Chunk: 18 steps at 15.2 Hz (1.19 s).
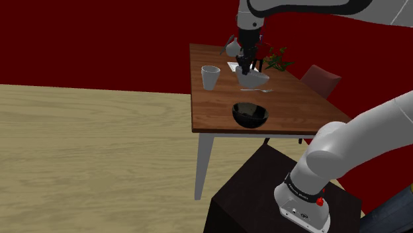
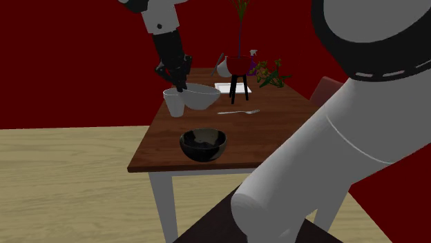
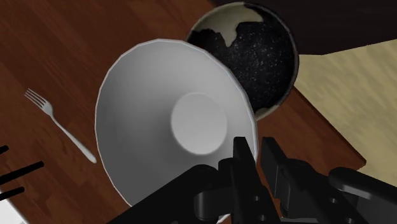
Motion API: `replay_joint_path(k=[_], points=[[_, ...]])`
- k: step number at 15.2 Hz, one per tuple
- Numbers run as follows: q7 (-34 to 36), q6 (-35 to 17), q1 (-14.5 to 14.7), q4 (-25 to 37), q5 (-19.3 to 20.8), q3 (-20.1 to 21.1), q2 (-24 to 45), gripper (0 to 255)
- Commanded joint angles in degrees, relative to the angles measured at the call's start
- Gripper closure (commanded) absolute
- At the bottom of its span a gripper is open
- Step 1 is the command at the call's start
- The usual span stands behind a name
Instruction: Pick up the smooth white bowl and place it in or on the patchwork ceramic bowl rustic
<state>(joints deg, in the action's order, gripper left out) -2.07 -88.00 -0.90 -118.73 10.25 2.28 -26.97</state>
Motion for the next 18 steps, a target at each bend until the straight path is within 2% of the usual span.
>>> replay_joint_path(k=[1,5,18], points=[[1.12,1.96,0.58,-1.78,-0.69,1.03,-3.49,255],[3.37,6.11,1.78,-4.05,-2.45,3.24,-9.49,255],[4.82,-3.16,2.17,-15.76,-2.68,3.18,-11.8,255]])
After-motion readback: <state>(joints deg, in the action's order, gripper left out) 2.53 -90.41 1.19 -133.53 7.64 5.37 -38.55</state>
